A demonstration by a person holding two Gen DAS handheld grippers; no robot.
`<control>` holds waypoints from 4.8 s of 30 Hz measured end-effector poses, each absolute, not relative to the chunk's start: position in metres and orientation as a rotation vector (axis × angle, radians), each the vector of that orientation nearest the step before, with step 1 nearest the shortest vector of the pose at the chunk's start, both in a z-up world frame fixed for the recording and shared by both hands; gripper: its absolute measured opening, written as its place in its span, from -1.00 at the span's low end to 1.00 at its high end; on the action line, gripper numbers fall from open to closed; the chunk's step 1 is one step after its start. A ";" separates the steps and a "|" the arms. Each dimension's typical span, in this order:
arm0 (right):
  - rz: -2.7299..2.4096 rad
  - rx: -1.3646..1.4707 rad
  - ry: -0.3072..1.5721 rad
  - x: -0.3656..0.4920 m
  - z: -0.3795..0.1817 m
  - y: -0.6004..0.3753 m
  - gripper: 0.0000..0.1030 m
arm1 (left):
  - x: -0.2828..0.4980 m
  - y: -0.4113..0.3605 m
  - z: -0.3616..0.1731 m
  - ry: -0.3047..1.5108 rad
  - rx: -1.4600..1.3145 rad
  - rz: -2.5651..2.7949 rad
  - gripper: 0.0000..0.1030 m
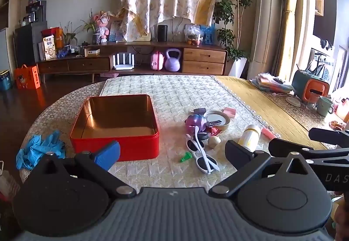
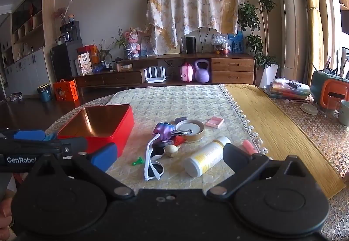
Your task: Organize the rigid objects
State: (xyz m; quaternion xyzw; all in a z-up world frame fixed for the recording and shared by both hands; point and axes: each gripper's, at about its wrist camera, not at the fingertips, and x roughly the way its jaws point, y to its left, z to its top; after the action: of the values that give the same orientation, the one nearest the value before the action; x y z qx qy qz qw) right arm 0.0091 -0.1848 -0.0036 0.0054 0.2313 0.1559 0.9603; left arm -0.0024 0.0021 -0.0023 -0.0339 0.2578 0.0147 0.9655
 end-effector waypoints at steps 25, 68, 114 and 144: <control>0.332 0.028 0.467 0.006 -0.004 -0.184 0.99 | 0.000 0.004 -0.004 0.554 -0.118 0.007 1.00; 0.245 -0.066 0.740 0.175 -0.083 -0.304 0.28 | 0.155 -0.120 -0.068 0.721 0.057 -0.278 0.99; 0.310 -0.038 0.793 0.175 -0.070 -0.266 -0.71 | 0.180 -0.110 -0.093 0.848 0.014 -0.281 -0.14; 0.493 -0.111 0.735 0.142 -0.005 -0.143 -0.71 | 0.130 0.026 -0.012 0.688 -0.188 -0.113 -0.14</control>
State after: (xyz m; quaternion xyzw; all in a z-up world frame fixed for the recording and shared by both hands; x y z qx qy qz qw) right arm 0.1418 -0.1430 -0.0045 -0.0537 0.3553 0.2386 0.9022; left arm 0.1303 0.0256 -0.0122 -0.0917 0.3368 -0.0552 0.9355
